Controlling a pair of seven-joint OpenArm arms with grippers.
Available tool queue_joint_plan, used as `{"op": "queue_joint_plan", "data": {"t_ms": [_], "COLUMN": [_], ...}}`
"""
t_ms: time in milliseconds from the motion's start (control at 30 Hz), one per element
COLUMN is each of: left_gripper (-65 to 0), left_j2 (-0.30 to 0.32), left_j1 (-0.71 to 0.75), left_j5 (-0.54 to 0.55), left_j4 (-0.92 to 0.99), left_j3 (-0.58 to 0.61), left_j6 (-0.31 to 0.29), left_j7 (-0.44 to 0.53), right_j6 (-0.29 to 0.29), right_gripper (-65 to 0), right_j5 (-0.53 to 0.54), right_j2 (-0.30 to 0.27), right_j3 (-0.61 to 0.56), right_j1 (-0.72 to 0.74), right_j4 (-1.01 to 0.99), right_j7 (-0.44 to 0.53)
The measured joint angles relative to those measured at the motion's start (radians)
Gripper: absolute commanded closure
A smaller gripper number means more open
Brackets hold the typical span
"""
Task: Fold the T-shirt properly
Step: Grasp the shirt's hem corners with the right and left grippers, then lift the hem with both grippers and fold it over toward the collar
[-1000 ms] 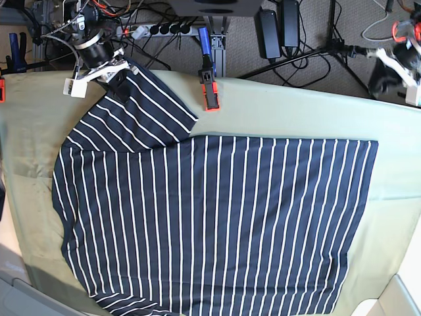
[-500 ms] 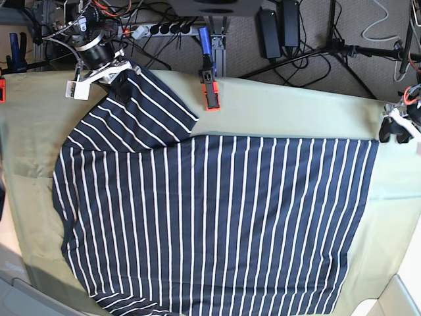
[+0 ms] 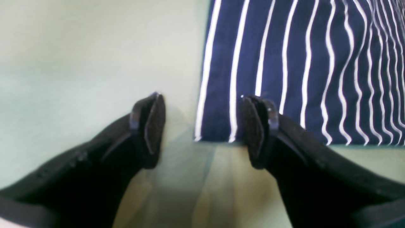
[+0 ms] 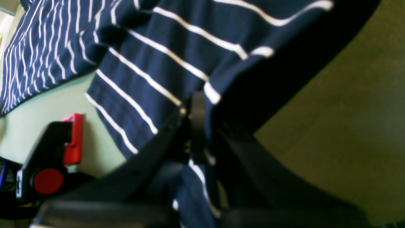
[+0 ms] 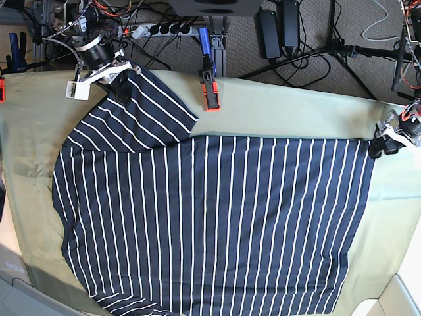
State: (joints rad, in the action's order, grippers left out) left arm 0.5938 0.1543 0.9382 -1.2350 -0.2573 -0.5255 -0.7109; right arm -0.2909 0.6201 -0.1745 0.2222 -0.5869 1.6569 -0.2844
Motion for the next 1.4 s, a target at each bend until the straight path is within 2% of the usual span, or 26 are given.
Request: {"op": "queue_joint_plan", "data": {"t_ms": [200, 333, 433, 600, 667, 833, 967, 1133, 1267, 1400], "left_gripper": [-42.6, -42.5, -42.5, -41.6, -38.1, -17.3, -4.3, -2.8, -2.8, -2.8], "left_j2": [-0.011, -0.016, -0.037, -0.038, -0.038, -0.040, -0.049, -0.048, -0.053, -0.021], "left_j1": [-0.003, -0.009, -0.008, -0.011, -0.011, -0.008, -0.006, -0.001, 0.003, 0.006], "left_j5": [-0.002, -0.060, -0.074, -0.077, -0.077, -0.114, -0.158, -0.208, -0.217, -0.200], "left_j4": [-0.003, -0.008, -0.008, -0.008, -0.010, -0.042, -0.085, -0.133, -0.184, -0.236], "left_j3": [0.059, 0.127, 0.129, 0.129, 0.129, 0.129, 0.137, 0.137, 0.105, 0.103], "left_j6": [-0.006, -0.006, -0.006, -0.006, -0.006, 0.005, 0.003, 0.002, 0.002, 0.001], "left_j7": [0.038, 0.101, 0.118, 0.117, 0.117, 0.088, 0.063, 0.034, -0.030, -0.053], "right_j6": [0.000, 0.000, 0.000, 0.000, 0.000, 0.000, 0.000, 0.000, 0.000, 0.000], "right_gripper": [0.0, 0.0, 0.0, 0.0, 0.0, 0.0, 0.0, 0.0, 0.0, 0.0], "right_j5": [0.000, 0.000, 0.000, 0.000, 0.000, 0.000, 0.000, 0.000, 0.000, 0.000], "right_j2": [0.000, 0.000, 0.000, 0.000, 0.000, 0.000, 0.000, 0.000, 0.000, 0.000], "right_j3": [0.000, 0.000, 0.000, 0.000, 0.000, 0.000, 0.000, 0.000, 0.000, 0.000], "right_j1": [0.000, 0.000, 0.000, 0.000, 0.000, 0.000, 0.000, 0.000, 0.000, 0.000], "right_j4": [0.000, 0.000, 0.000, 0.000, 0.000, 0.000, 0.000, 0.000, 0.000, 0.000], "right_j7": [0.000, 0.000, 0.000, 0.000, 0.000, 0.001, 0.001, 0.001, 0.000, 0.001]}}
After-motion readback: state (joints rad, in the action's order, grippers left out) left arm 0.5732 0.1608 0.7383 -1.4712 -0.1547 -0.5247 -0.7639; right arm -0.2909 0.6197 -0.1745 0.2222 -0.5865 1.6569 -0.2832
